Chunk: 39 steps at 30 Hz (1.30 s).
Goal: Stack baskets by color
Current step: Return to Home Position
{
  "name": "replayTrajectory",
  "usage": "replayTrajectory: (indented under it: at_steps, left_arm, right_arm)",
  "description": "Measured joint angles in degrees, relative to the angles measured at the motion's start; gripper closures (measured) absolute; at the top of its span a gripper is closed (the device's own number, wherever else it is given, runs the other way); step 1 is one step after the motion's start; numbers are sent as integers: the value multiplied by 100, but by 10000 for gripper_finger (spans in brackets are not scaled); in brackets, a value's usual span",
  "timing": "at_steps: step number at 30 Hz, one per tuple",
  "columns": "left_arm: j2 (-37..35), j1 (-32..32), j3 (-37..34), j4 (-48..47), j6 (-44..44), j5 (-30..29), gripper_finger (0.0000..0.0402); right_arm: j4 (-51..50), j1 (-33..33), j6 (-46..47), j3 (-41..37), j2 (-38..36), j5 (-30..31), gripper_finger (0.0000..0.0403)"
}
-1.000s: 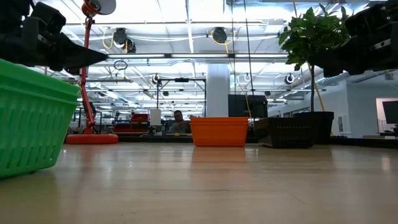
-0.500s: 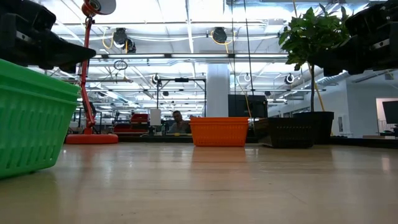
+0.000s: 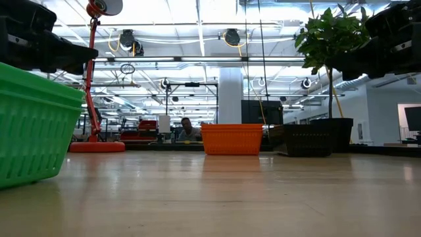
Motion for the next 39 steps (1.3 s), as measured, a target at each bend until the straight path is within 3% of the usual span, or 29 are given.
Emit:
replayTrajectory:
  at_steps: [14,23,32,39]
  left_arm:
    - [29,812,0,-14,159,461,382]
    - [63,866,0,-10,555,446,399]
    - [63,866,0,-10,412,437,367]
    - [63,866,-2,-7,405,437,365]
  right_arm:
    - [4,0,0,0,0,0,399]
    - [4,0,0,0,0,-1,399]
    - [4,0,0,0,0,-1,399]
    - [4,0,0,0,0,-2,399]
